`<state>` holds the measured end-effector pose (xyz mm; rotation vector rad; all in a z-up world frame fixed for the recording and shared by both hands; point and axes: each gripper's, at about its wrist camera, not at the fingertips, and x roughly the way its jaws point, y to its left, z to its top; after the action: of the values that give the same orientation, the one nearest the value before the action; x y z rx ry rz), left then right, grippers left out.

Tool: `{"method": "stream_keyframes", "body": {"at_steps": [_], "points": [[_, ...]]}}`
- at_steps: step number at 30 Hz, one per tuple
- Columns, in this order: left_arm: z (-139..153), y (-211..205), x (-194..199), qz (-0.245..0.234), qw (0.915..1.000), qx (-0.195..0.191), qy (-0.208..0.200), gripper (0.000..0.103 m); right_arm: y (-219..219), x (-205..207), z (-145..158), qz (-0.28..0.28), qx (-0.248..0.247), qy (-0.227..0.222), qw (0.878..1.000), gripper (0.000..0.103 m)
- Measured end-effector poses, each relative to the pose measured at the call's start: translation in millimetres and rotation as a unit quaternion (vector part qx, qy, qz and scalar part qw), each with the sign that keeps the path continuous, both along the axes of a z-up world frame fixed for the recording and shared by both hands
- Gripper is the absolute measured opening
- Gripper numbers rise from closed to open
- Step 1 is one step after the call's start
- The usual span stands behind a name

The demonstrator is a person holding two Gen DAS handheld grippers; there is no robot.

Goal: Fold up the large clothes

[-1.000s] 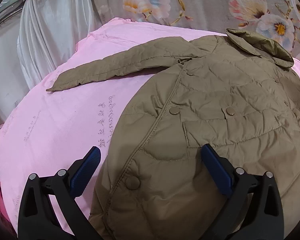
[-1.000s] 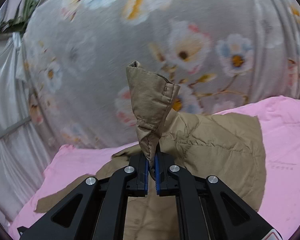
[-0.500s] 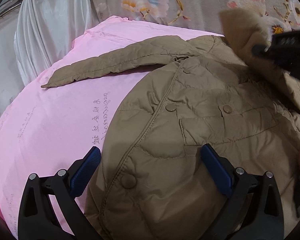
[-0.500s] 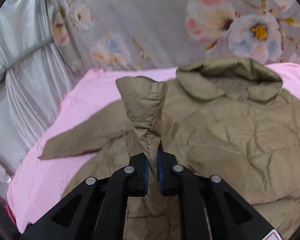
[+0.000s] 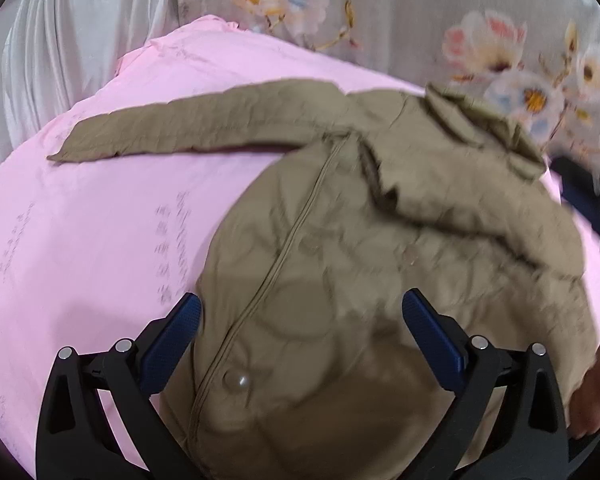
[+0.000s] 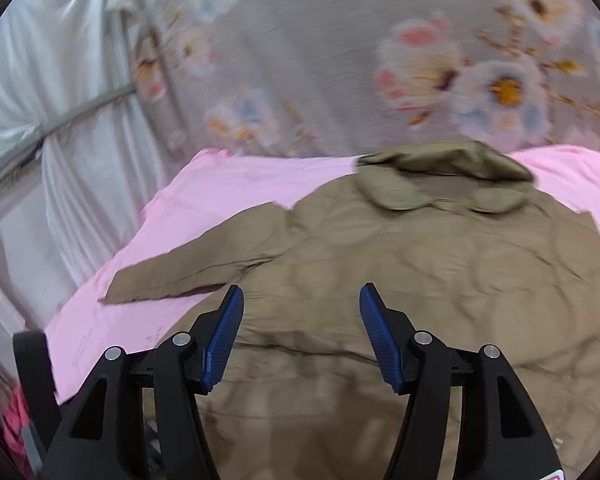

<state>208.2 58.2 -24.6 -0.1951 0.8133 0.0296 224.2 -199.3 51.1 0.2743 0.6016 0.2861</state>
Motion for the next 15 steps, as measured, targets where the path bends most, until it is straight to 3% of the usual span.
{"method": "stream_keyframes", "body": {"at_steps": [3,5,10,13,15], "points": [[21,-10,20,-0.011,0.9997,-0.002,-0.021,0.098,-68,-6,-12,-0.079,0.046,0.029,0.995,0.06],[26,-23,41,-0.021,0.9995,0.0,-0.024,0.098,-120,-9,-27,-0.144,0.1,0.054,0.983,0.061],[3,-48,101,-0.05,0.9969,-0.037,0.048,0.098,-209,-12,-60,-0.256,0.156,0.093,0.949,0.061],[-7,-53,117,-0.041,0.9956,-0.049,0.069,0.082,-240,-7,-87,-0.275,0.212,0.125,0.929,0.052],[-5,-57,123,-0.04,0.996,-0.048,0.065,0.06,-252,0,-101,-0.277,0.243,0.138,0.919,0.034]]}}
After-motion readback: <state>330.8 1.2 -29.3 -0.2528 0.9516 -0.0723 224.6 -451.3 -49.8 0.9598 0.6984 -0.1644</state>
